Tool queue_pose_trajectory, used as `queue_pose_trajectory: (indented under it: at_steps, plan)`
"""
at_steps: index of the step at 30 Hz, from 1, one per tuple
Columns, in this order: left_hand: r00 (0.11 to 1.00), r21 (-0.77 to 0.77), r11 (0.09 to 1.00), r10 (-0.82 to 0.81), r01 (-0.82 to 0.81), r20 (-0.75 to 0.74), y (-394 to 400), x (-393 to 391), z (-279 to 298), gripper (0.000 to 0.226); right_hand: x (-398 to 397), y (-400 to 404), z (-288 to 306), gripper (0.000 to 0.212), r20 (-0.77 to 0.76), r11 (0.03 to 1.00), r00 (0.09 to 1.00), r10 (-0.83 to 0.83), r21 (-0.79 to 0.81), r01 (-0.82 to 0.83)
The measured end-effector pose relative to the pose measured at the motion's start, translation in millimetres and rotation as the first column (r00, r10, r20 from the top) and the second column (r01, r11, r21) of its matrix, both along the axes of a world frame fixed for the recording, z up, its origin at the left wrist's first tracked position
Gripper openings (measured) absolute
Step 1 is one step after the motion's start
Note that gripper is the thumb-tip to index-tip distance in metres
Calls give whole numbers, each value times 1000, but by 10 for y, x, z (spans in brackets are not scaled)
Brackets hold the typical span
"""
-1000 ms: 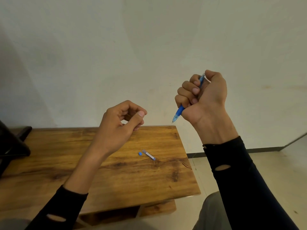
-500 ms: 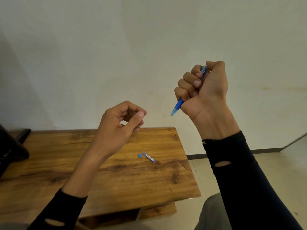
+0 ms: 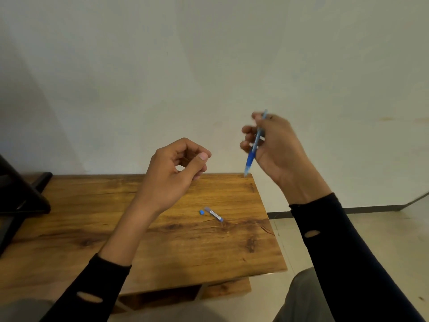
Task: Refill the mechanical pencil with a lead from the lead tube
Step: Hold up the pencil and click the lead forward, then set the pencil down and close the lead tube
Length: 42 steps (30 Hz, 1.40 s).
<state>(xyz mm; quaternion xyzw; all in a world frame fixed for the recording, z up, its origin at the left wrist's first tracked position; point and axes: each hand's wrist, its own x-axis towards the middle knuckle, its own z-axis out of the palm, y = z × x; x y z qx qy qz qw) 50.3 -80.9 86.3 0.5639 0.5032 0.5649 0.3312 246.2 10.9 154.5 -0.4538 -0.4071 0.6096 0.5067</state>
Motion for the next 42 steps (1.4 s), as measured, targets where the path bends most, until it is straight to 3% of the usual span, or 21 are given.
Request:
queue_pose_trajectory:
  at_steps: [2,7,10,15,20,27,31,34,37,40,42]
  plan:
    - [1000,-23,1000,-4,4,-2,8,1,-39,11,39,105,-394,16,162,999,987,-15,-28,20]
    - [1000,-68,998,-17,17,3,50,16,-192,10,173,305,-1364,15,363,966,926,-99,-190,177]
    - [999,-112,993,-32,31,-6,64,50,-288,9,235,333,-1819,11,725,988,687,-54,-63,144]
    - [998,-157,986,-55,49,-36,93,71,-390,9,161,446,-2196,28,937,991,341,73,-31,-128]
    - [997,-169,984,-60,52,-45,131,55,-454,9,79,557,-2439,32,963,978,253,90,-38,-203]
    - [998,-178,983,-54,46,-43,147,21,-494,10,45,499,-2530,39,954,966,267,133,-65,-249]
    - [997,-184,982,-58,50,-42,154,6,-538,10,-33,390,-2360,32,988,928,142,58,-1,-372]
    - [998,-199,979,-52,43,-39,177,1,-596,11,-130,222,-2360,35,998,853,20,59,-40,-520]
    - [997,-232,973,-33,18,-64,212,-22,-694,11,-206,111,-2447,37,995,835,-100,-6,-49,-548]
    - [997,-299,954,6,-28,-73,240,-87,-831,11,-259,90,-2430,45,997,868,-79,-1,-38,-495]
    - [996,-377,922,65,-86,-68,266,-131,-932,14,-281,100,-2354,40,999,901,32,-16,29,-433]
